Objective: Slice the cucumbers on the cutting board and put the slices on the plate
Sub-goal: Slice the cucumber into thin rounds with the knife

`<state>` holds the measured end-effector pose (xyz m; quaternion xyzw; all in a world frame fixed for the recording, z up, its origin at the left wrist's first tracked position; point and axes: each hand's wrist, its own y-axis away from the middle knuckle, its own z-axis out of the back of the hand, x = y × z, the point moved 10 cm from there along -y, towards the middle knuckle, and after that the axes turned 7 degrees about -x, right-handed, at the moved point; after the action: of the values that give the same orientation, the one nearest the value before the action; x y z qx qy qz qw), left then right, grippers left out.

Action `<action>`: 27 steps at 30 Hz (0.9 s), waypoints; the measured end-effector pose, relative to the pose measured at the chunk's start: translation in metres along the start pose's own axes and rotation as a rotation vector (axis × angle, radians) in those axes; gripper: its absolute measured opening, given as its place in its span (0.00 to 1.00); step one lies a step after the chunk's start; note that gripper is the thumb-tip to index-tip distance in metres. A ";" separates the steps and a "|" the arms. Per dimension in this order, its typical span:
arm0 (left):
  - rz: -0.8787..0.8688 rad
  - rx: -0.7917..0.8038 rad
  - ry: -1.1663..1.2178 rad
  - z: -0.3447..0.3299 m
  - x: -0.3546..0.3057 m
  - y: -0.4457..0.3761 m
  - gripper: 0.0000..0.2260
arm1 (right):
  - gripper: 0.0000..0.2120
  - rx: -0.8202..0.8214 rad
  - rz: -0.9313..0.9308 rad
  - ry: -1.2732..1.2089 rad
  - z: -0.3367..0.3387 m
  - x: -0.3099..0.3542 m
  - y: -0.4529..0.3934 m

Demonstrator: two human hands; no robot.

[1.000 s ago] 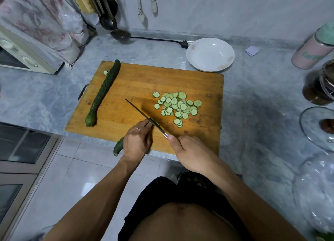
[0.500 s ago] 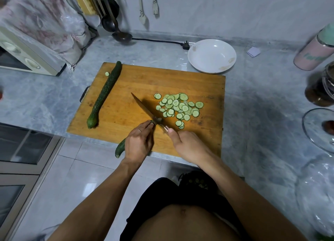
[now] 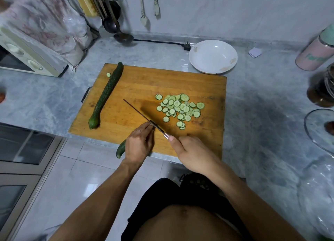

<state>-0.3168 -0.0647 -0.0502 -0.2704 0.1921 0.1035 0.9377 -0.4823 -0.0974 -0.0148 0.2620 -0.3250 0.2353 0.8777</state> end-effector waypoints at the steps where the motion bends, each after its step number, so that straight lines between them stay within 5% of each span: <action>1: -0.003 0.005 0.005 0.000 -0.001 0.000 0.11 | 0.26 0.006 0.002 0.005 -0.001 0.003 0.002; 27: -0.006 0.003 -0.024 0.004 -0.005 0.000 0.13 | 0.29 -0.043 -0.045 -0.037 0.008 -0.004 -0.025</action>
<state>-0.3204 -0.0635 -0.0449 -0.2684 0.1803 0.1037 0.9406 -0.4734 -0.1217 -0.0200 0.2547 -0.3403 0.2033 0.8820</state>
